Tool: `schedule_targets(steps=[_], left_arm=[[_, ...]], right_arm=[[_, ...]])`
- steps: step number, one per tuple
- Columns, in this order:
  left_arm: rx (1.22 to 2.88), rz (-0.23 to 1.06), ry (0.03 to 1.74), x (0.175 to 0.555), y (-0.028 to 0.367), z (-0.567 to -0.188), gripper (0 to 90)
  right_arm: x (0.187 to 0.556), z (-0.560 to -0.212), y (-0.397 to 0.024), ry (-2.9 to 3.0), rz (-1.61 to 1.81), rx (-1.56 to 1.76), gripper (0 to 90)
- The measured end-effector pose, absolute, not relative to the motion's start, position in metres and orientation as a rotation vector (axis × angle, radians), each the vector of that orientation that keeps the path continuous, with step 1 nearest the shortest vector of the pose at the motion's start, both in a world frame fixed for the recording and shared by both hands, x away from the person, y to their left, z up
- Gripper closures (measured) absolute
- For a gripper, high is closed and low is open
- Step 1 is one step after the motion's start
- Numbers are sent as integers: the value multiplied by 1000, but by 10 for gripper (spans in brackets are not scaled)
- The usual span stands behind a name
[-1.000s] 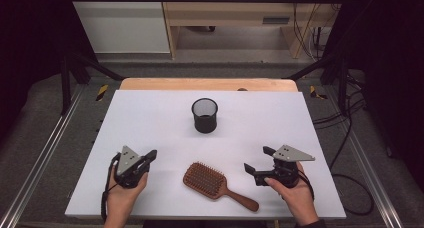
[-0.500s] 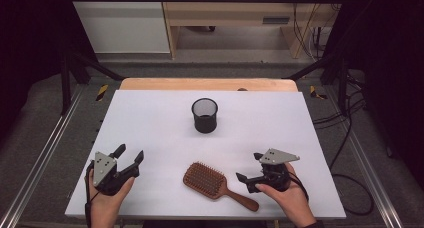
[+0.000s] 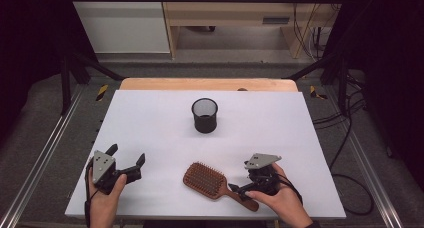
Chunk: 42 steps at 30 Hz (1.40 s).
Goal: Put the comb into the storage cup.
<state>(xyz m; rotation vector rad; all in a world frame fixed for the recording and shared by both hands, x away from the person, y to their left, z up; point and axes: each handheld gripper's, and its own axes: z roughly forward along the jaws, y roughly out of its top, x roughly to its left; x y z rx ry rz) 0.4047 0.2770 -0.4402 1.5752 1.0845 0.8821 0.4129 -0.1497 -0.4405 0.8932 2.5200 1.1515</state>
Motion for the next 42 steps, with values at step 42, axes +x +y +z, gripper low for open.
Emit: schedule_targets(steps=[42], left_arm=[[1621, 840, 1078, 410, 273, -445, 23]], right_arm=[[405, -453, -117, 2775, 850, 786, 148]])
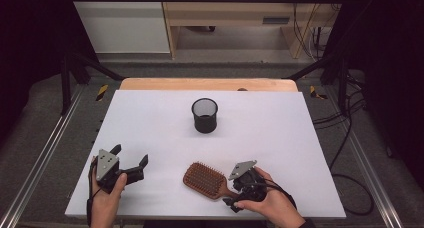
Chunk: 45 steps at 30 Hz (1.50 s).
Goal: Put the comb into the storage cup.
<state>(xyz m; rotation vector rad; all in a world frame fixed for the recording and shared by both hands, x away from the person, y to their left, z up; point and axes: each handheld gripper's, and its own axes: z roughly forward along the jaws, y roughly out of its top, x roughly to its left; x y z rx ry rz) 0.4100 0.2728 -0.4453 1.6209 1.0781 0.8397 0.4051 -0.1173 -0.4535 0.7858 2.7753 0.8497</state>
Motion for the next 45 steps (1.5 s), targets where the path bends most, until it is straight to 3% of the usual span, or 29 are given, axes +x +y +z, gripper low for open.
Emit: schedule_targets(steps=[7, 20, 24, 45], left_arm=[[1623, 833, 1076, 410, 272, -446, 24], [1618, 836, 1061, 409, 272, -444, 28], [1615, 840, 1055, 409, 272, -444, 28], [1631, 841, 1038, 409, 267, -444, 31]], right_arm=[[403, -456, -115, 2801, 809, 788, 204], [405, -458, -111, 2836, 730, 766, 497], [404, -457, -109, 2843, 720, 746, 547], [407, -454, -94, 2892, 572, 726, 699]])
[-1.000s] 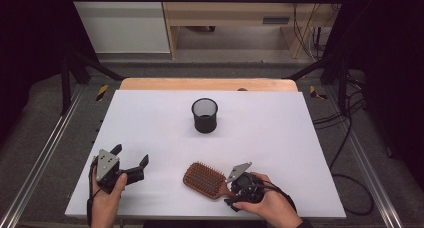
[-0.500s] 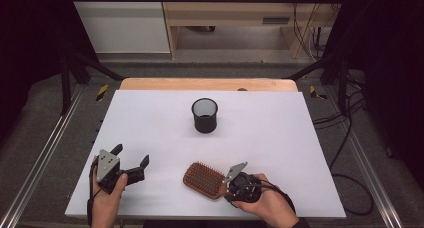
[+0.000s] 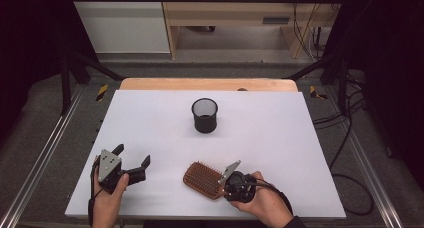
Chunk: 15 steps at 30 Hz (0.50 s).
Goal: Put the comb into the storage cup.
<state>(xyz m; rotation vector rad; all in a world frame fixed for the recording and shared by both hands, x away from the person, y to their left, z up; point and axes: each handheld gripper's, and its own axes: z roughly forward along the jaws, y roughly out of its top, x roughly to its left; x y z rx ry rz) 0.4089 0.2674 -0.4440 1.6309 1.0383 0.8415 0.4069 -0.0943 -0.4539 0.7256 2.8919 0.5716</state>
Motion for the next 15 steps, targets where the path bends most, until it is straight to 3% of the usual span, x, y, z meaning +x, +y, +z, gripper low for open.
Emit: schedule_targets(steps=[15], left_arm=[[1632, 840, 1033, 409, 267, -444, 32]], right_arm=[[407, -452, -89, 2899, 514, 691, 731]])
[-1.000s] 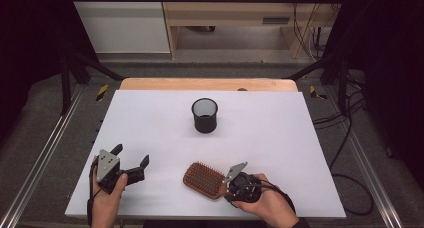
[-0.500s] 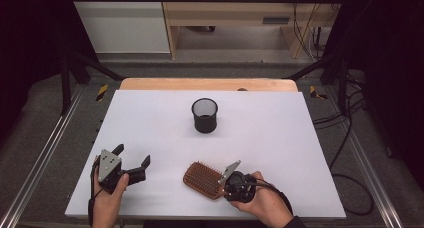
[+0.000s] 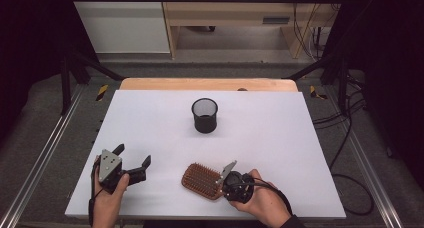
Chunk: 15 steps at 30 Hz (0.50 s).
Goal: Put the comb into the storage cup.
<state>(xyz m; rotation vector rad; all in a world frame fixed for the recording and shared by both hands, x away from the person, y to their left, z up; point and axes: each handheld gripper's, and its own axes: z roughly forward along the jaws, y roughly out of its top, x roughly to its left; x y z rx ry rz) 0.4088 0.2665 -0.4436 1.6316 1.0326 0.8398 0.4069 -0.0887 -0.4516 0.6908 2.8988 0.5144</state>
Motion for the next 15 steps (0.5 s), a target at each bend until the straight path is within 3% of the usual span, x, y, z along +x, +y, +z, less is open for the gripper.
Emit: schedule_targets(steps=[15], left_arm=[[1608, 812, 1020, 408, 265, -442, 33]], right_arm=[[426, -446, -101, 2775, 783, 723, 731]])
